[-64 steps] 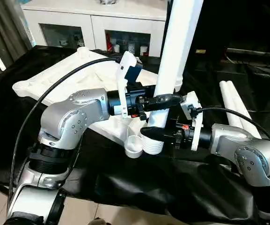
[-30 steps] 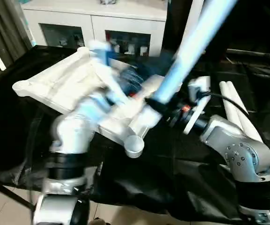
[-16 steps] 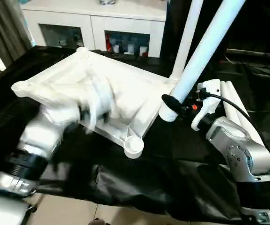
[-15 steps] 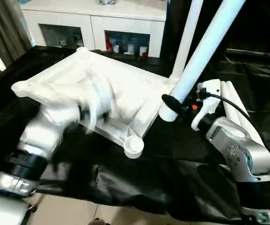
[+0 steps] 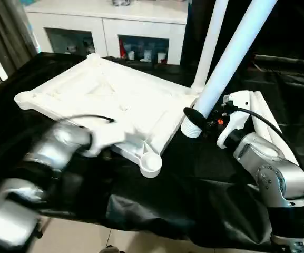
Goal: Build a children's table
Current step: Pick table leg
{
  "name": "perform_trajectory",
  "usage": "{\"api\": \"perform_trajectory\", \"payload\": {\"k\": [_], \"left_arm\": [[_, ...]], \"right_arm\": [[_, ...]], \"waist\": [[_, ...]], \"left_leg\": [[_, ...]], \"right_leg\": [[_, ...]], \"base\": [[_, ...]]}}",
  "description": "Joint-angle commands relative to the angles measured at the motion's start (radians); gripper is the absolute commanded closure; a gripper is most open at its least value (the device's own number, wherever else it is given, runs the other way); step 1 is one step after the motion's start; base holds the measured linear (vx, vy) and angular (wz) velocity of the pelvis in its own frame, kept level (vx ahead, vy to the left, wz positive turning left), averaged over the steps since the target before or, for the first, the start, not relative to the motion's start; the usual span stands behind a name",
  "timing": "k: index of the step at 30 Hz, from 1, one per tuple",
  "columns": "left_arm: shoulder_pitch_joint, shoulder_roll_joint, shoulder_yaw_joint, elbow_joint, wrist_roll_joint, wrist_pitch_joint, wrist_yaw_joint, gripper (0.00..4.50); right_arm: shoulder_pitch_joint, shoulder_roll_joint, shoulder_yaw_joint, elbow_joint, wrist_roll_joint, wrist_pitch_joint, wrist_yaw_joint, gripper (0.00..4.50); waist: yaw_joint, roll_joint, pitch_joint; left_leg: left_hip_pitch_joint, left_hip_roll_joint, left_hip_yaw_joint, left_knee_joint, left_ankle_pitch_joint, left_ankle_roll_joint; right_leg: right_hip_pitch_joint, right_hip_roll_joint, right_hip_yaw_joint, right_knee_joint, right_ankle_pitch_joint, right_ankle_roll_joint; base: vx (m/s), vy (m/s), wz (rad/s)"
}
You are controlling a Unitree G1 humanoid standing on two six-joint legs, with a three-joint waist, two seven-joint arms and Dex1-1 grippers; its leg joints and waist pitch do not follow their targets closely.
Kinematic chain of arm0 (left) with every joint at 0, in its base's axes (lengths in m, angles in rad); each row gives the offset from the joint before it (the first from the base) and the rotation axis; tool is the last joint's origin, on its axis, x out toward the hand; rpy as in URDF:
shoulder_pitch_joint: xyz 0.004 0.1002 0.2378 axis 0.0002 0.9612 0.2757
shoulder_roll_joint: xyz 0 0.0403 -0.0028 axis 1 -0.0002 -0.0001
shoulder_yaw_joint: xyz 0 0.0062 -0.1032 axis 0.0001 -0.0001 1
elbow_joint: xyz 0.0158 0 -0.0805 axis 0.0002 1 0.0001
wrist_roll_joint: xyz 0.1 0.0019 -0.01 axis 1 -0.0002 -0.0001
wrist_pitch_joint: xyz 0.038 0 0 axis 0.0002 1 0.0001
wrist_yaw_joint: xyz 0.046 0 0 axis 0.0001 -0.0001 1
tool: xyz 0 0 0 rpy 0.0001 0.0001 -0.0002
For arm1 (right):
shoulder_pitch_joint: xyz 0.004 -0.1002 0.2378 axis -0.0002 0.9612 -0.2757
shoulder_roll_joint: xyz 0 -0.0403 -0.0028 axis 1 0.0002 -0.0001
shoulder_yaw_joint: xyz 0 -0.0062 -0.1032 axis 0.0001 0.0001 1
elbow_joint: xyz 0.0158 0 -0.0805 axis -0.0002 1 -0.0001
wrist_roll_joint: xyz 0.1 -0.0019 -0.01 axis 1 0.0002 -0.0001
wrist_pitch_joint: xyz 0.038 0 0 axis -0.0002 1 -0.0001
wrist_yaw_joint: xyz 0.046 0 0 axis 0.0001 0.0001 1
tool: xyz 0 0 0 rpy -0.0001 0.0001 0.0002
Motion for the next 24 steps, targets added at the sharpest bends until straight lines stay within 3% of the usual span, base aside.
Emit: {"api": "perform_trajectory", "payload": {"k": [1, 5, 7, 8, 11, 16, 17, 19, 20, 21, 22, 23, 24], "left_arm": [[-0.031, -0.026, 0.034, 0.03, -0.035, -0.032, -0.023, 0.82], [-0.045, -0.05, 0.049, 0.077, -0.048, -0.056, -0.049, 1.21], [-0.067, -0.051, 0.026, 0.135, -0.01, -0.094, -0.087, 1.34], [-0.078, -0.042, 0.008, 0.155, 0.012, -0.099, -0.112, 1.41], [-0.101, -0.024, -0.015, 0.183, 0.047, -0.053, -0.17, 1.66], [-0.09, -0.012, -0.017, 0.139, 0.014, -0.009, -0.294, 2.08], [-0.088, -0.01, -0.017, 0.127, 0.008, -0.008, -0.311, 2.08], [-0.088, -0.014, -0.016, 0.123, -0.003, -0.011, -0.343, 2.14], [-0.092, -0.019, -0.015, 0.129, -0.007, -0.014, -0.366, 2.17], [-0.105, -0.023, -0.028, 0.153, 0.015, -0.036, -0.392, 2.28], [-0.112, -0.02, -0.041, 0.161, 0.035, -0.047, -0.396, 2.52], [-0.112, -0.02, -0.041, 0.161, 0.035, -0.047, -0.396, 2.54], [-0.118, -0.021, -0.047, 0.169, 0.049, -0.051, -0.401, 2.55]], "right_arm": [[0.0, -0.01, -0.005, -0.03, 0.0, 0.001, 0.014, 2.57], [0.002, -0.015, -0.002, -0.033, 0.002, 0.005, 0.021, 2.57], [0.005, -0.022, 0.009, -0.037, -0.004, 0.005, 0.029, 2.57], [0.005, -0.021, 0.011, -0.04, -0.002, 0.007, 0.03, 2.57], [0.006, -0.024, 0.017, -0.044, -0.004, 0.005, 0.036, 2.57], [0.008, -0.029, 0.022, -0.046, -0.008, 0.005, 0.047, 2.57], [0.008, -0.032, 0.024, -0.046, -0.009, 0.005, 0.052, 2.57], [0.008, -0.038, 0.028, -0.045, -0.011, 0.006, 0.059, 2.57], [0.007, -0.044, 0.032, -0.044, -0.013, 0.007, 0.065, 2.57], [0.006, -0.056, 0.04, -0.04, -0.019, 0.006, 0.078, 2.57], [0.005, -0.06, 0.042, -0.039, -0.019, 0.006, 0.083, 2.57], [0.005, -0.06, 0.042, -0.039, -0.019, 0.006, 0.083, 2.57], [0.002, -0.064, 0.043, -0.036, -0.019, 0.007, 0.091, 2.57]], "waist": [[-0.001, 0.009, -0.077], [0.002, 0.009, -0.077], [0.0, 0.008, -0.074], [0.0, 0.013, -0.075], [0.0, 0.011, -0.075], [-0.006, 0.011, -0.077], [-0.007, 0.006, -0.076], [-0.006, 0.009, -0.075], [-0.007, 0.002, -0.075], [-0.005, -0.002, -0.074], [-0.003, 0.003, -0.074], [-0.002, -0.006, -0.074], [-0.002, -0.005, -0.072]], "left_leg": [[0.012, 0.014, -0.005, -0.064, -0.17, -0.032], [0.014, 0.018, -0.006, -0.065, -0.178, -0.027], [0.014, 0.015, -0.005, -0.066, -0.186, -0.023], [0.014, 0.015, -0.006, -0.066, -0.185, -0.026], [0.015, 0.018, -0.007, -0.068, -0.181, -0.03], [0.014, 0.019, -0.006, -0.067, -0.162, -0.023], [0.013, 0.018, -0.005, -0.067, -0.162, -0.02], [0.014, 0.019, -0.004, -0.067, -0.161, -0.016], [0.015, 0.02, -0.003, -0.067, -0.161, -0.014], [0.014, 0.019, -0.002, -0.067, -0.16, -0.01], [0.015, 0.02, -0.003, -0.067, -0.161, -0.01], [0.014, 0.02, -0.003, -0.067, -0.157, -0.006], [0.013, 0.02, -0.002, -0.067, -0.155, -0.005]], "right_leg": [[0.06, -0.073, 0.051, -0.067, -0.117, -0.18], [0.059, -0.076, 0.052, -0.067, -0.139, -0.186], [0.057, -0.073, 0.051, -0.073, -0.155, -0.178], [0.059, -0.075, 0.051, -0.071, -0.156, -0.176], [0.059, -0.076, 0.052, -0.069, -0.145, -0.175], [0.062, -0.079, 0.052, -0.064, -0.103, -0.207], [0.061, -0.077, 0.052, -0.065, -0.102, -0.209], [0.06, -0.078, 0.052, -0.065, -0.106, -0.214], [0.06, -0.077, 0.052, -0.065, -0.105, -0.216], [0.061, -0.077, 0.052, -0.066, -0.112, -0.215], [0.06, -0.079, 0.053, -0.066, -0.125, -0.21], [0.062, -0.08, 0.054, -0.065, -0.133, -0.203], [0.061, -0.081, 0.054, -0.068, -0.149, -0.196]], "base": [[0.0, 0.0, 0.0], [0.0, 0.0, 0.0], [0.0, 0.0, 0.0], [0.0, 0.0, 0.0], [0.0, 0.0, 0.0], [0.0, 0.0, 0.0], [0.0, 0.0, 0.0], [0.0, 0.0, 0.0], [0.0, 0.0, 0.0], [0.0, 0.0, 0.0], [0.0, 0.0, 0.0], [0.0, 0.0, 0.0], [0.0, 0.0, 0.0]]}}
